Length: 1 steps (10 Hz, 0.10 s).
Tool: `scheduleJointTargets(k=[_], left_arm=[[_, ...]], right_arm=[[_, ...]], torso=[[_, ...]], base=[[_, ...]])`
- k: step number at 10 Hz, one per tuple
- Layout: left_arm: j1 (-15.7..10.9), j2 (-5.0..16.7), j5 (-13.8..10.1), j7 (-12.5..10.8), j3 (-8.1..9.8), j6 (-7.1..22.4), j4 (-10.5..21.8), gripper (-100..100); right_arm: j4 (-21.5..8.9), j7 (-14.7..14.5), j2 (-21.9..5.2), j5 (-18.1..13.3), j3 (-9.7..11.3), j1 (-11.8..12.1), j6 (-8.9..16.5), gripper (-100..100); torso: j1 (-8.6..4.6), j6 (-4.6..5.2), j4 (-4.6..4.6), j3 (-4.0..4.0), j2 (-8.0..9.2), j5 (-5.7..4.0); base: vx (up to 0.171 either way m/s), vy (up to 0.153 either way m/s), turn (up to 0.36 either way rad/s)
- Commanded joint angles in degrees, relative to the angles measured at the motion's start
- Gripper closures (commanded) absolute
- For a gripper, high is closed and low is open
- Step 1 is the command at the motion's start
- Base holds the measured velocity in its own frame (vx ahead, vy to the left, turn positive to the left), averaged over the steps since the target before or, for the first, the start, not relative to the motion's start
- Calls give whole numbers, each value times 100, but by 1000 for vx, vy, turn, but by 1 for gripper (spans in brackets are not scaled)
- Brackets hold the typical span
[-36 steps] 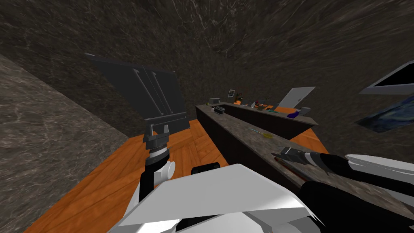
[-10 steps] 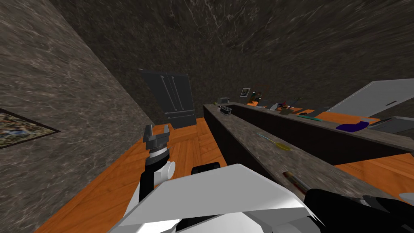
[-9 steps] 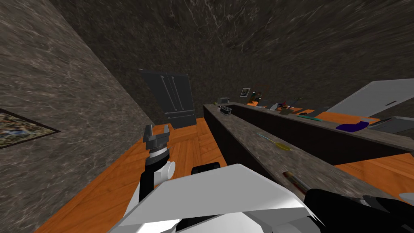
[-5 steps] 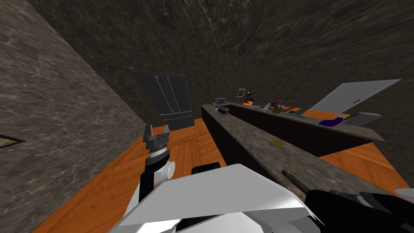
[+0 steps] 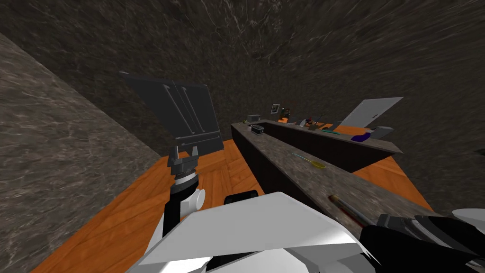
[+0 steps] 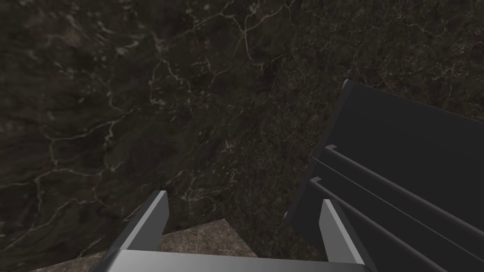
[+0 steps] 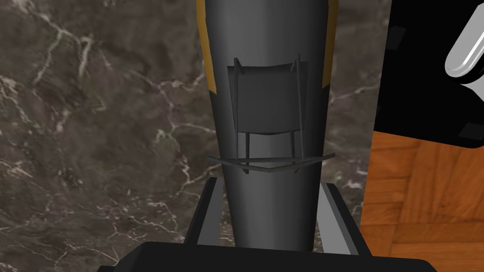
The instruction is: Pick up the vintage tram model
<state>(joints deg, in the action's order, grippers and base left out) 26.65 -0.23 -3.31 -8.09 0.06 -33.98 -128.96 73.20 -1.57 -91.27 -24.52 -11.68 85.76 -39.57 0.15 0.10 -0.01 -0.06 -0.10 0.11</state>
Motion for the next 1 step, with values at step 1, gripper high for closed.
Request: scheduleJointTargets(k=[1], left_arm=[[0,0,0,0,0,0,0,0]], right_arm=[[0,0,0,0,0,0,0,0]], torso=[[0,0,0,0,0,0]], base=[[6,3,9]])
